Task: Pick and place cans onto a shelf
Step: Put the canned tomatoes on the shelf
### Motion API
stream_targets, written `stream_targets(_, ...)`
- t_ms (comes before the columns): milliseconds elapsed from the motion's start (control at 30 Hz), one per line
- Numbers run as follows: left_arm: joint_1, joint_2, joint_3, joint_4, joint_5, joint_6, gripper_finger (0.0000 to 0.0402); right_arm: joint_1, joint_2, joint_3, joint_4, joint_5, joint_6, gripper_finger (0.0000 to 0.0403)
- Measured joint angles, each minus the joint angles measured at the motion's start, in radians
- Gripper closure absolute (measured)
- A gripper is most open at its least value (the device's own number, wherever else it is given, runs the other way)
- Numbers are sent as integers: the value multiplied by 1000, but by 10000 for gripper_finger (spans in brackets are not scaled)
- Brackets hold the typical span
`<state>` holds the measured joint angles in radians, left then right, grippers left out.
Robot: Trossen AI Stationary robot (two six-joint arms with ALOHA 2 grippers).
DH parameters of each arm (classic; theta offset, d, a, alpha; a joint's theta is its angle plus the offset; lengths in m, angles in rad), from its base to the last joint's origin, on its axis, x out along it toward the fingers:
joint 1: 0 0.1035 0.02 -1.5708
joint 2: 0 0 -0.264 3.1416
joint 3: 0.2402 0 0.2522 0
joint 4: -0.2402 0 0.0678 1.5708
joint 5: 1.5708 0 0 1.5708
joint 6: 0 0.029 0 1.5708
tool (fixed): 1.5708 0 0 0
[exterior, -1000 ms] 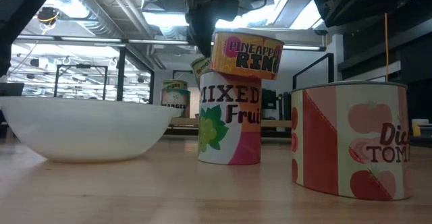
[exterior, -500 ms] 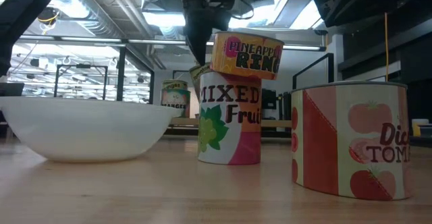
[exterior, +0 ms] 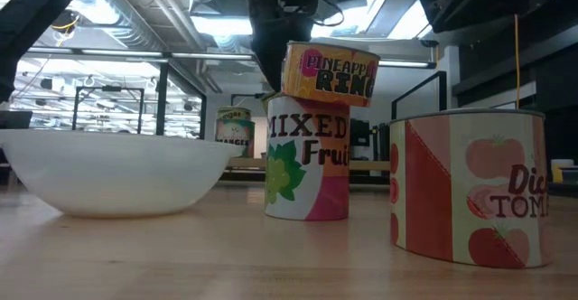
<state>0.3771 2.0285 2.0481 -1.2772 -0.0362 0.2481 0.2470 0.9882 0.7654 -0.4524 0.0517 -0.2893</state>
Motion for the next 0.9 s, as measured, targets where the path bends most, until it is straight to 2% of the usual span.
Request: stream_targets(900,-2,37,1,-69,-14,-8,401,0,0,0,0,0,23,331)
